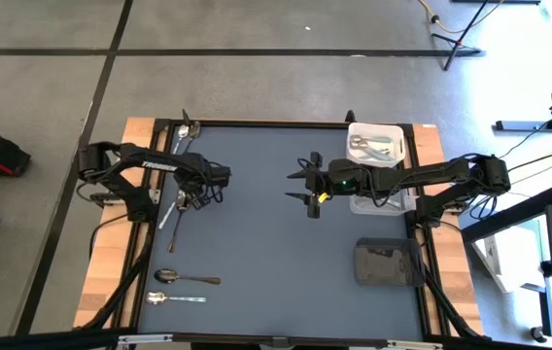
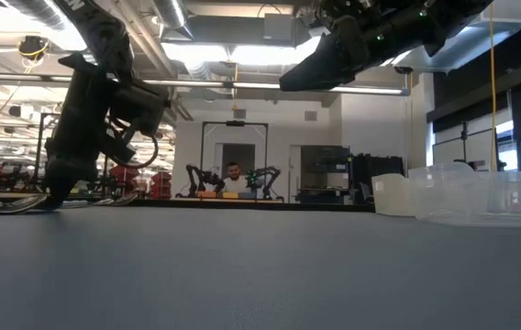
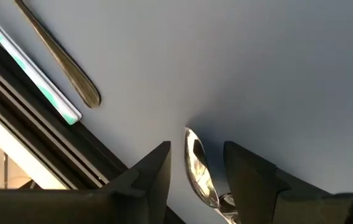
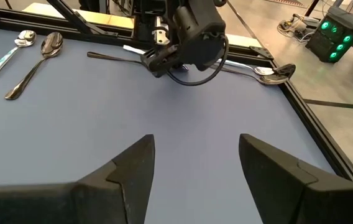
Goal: Sort silverware by color (type)
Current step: Put the white green spoon into the transparent bin
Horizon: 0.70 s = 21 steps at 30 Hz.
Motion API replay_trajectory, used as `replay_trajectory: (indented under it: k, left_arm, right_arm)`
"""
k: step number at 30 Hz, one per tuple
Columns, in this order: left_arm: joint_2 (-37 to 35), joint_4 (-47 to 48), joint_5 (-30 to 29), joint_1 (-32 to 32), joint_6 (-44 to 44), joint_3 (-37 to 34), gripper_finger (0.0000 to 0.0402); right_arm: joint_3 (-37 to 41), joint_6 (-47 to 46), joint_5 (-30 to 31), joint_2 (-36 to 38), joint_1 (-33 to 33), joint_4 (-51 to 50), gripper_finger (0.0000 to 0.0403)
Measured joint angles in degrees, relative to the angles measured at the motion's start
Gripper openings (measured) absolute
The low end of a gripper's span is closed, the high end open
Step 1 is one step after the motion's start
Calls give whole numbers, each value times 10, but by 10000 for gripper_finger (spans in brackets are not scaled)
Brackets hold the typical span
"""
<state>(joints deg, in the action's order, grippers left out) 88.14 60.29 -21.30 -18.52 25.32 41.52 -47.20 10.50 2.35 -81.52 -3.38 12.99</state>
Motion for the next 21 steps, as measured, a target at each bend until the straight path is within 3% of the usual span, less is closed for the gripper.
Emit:
replay_trajectory:
  k: [12, 21]
  left_arm:
    - [0, 4, 5, -38, -11, -20, 122]
    - [8, -3, 33, -47, -39, -20, 37]
  right_arm:
    - [0, 0, 0, 0, 0, 0, 223]
    - [0, 0, 0, 0, 0, 1, 223]
